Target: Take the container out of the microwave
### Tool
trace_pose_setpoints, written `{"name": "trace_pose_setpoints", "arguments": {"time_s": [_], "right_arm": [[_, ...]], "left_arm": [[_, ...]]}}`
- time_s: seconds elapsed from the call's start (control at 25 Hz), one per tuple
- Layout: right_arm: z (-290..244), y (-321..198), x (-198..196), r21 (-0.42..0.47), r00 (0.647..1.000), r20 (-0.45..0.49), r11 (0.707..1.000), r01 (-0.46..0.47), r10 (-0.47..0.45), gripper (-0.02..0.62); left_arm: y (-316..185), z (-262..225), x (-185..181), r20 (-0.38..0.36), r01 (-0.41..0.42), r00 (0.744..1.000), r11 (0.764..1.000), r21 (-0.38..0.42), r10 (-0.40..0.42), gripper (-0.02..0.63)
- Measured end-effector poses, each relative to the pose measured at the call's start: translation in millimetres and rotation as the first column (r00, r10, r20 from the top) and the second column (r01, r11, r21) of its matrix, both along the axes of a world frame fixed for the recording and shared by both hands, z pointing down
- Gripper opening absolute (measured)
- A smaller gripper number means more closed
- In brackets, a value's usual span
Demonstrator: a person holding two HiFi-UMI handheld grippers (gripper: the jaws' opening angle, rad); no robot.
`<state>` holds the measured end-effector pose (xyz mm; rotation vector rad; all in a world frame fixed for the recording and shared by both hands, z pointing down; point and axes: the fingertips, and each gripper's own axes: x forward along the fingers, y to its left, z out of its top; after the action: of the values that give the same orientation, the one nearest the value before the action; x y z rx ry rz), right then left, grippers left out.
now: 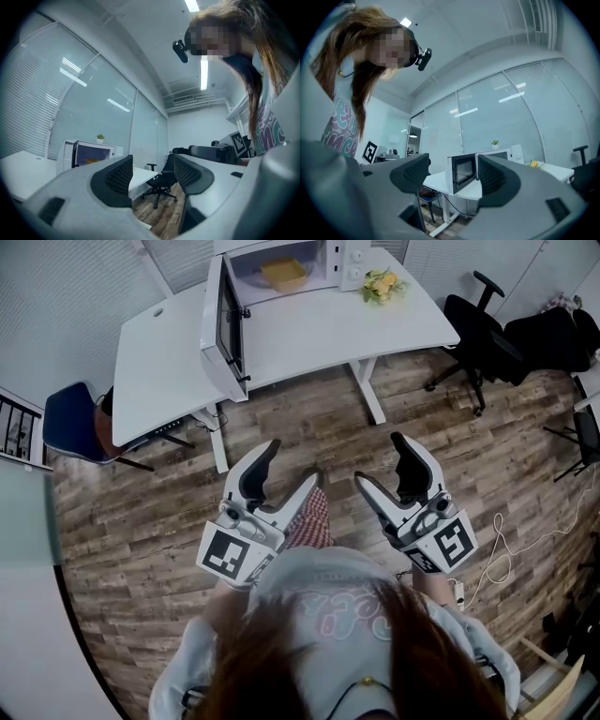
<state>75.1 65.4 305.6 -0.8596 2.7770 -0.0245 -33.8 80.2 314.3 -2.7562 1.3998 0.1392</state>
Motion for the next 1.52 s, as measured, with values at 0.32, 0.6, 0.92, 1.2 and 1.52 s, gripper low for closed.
{"name": "trace_pose_setpoints", "arguments": {"time_s": [0.32, 0.6, 0.92, 1.2, 1.52], "right_arm": [[1.8, -47.9, 1.8, 0.013, 0.999, -0.009, 0.999, -0.035, 0.035, 0.318], [-0.4, -101.7, -3.7, 0.025, 0.999, -0.014, 0.999, -0.044, 0.044, 0.318], [-8.5, -164.3, -21.4, 0.038, 0.999, -0.003, 0.999, -0.036, 0.036, 0.318], [-10.9, -209.0, -35.9, 0.014, 1.0, 0.001, 0.999, -0.028, 0.028, 0.318], [-11.6, -253.2, -43.3, 0.007, 0.999, -0.002, 0.999, -0.036, 0.036, 0.318]], "left_arm": [[-57.1, 4.6, -3.5, 0.006, -0.007, 1.0, 1.0, 0.01, 0.007, 0.255], [-116.4, 4.6, -10.4, 0.006, 0.004, 1.0, 1.0, 0.01, -0.004, 0.255], [-177.3, 4.5, -19.3, 0.012, 0.002, 1.0, 1.0, -0.009, -0.002, 0.255], [-224.3, -1.9, -26.3, 0.01, -0.017, 1.0, 1.0, -0.013, 0.017, 0.255], [-269.0, 0.9, -21.0, 0.001, -0.046, 0.999, 0.998, -0.037, 0.046, 0.255]]}}
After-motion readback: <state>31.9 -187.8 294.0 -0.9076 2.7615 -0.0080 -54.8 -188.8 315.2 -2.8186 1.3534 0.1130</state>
